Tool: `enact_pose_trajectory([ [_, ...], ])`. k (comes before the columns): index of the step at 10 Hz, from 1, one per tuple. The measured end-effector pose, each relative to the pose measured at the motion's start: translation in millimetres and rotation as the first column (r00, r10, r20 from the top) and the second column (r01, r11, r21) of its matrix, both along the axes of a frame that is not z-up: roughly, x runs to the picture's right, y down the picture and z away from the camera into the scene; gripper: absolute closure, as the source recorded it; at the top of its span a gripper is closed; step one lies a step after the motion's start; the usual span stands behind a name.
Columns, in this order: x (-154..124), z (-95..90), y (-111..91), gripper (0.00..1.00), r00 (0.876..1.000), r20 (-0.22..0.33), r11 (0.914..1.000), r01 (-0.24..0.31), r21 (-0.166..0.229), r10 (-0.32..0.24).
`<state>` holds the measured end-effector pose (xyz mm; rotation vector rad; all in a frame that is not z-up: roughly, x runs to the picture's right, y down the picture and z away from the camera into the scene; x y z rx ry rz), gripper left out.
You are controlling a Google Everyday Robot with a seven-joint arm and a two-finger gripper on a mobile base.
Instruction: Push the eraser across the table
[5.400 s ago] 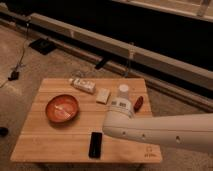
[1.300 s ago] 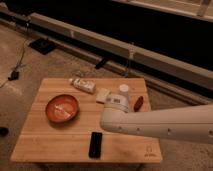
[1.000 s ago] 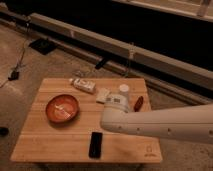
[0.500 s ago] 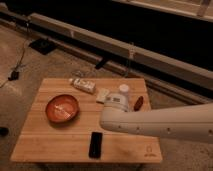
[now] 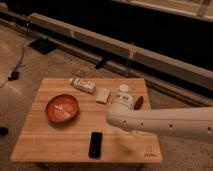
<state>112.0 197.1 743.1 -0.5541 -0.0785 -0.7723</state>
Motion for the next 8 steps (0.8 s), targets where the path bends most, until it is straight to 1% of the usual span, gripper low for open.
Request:
enact_pose_trajectory([
  [1,1.1,1.1,4.5,0.20,0.999,0.035,0.9992,-0.035,-0.019,0.036],
  [2,1.5,1.2,12.6,0.20,0.995,0.076,0.9970,-0.066,-0.040,0.069],
  [3,-3.8,0.7,21.8,0.20,0.992,0.107,0.9969,-0.063,-0.046,0.068],
  [4,-11.5,-0.3,29.0,0.20,0.990,0.130,0.9977,-0.047,-0.049,0.053],
  [5,-23.1,-1.6,38.3,0.20,0.987,0.158,0.9987,-0.015,-0.049,0.023],
  [6,-38.6,-3.0,49.4,0.20,0.980,0.198,0.9984,0.031,-0.048,-0.021],
  [8,-55.3,-2.9,64.1,0.20,0.965,0.251,0.9949,0.090,-0.044,-0.077],
])
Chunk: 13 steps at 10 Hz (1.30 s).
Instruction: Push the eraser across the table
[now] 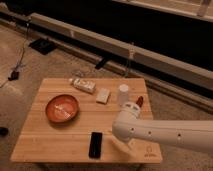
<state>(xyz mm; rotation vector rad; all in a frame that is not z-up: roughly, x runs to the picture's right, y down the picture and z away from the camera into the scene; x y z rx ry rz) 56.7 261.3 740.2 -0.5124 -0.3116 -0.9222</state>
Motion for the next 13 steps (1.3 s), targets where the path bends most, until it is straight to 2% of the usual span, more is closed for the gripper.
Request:
enact_pose_trajectory([
  [1,-8.5,1.1,7.1,0.20,0.999,0.027,0.9996,0.030,0.003,-0.030],
  [6,-15.6,0.5,14.6,0.20,0.996,0.063,0.9976,0.065,0.022,-0.066],
  [10,-5.4,17.6,19.9,0.20,0.997,0.016,0.9972,0.075,-0.005,-0.074],
  [11,-3.4,25.6,23.2,0.20,0.997,0.005,0.9968,0.076,-0.023,-0.076],
  [13,-1.1,31.6,28.1,0.20,0.997,0.002,0.9959,0.081,-0.040,-0.081],
])
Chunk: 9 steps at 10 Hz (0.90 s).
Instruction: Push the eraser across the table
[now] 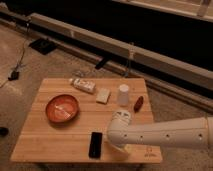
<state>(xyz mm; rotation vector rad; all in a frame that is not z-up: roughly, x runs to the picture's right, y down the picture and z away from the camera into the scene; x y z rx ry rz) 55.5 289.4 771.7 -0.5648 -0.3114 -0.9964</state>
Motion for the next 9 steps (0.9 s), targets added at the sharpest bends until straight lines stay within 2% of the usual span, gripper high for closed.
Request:
enact_pose_trajectory([
  [5,-13.7,-2.6,13.1,0.20,0.994,0.058,0.9960,0.088,-0.012,-0.087],
  [9,-29.1,-7.2,18.9,0.20,0.978,0.116,0.9843,0.176,0.010,-0.176],
])
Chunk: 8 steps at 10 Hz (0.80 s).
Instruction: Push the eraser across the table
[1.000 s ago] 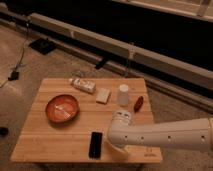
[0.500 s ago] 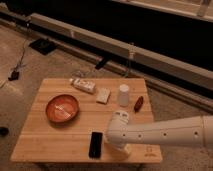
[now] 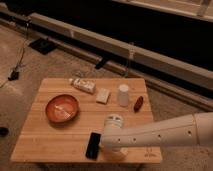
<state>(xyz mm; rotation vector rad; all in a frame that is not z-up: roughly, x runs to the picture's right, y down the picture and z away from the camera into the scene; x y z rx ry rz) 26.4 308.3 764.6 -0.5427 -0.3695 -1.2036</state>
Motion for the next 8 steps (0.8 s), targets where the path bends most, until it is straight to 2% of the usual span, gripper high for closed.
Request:
enact_pose_trajectory([
  [5,-24.0,-6.0,3.1,0.20,0.996,0.060,0.9975,0.069,0.018,-0.070],
  [8,-51.3,-13.7,0.6,0.20,0.987,0.113,0.9927,0.113,0.042,-0.117],
])
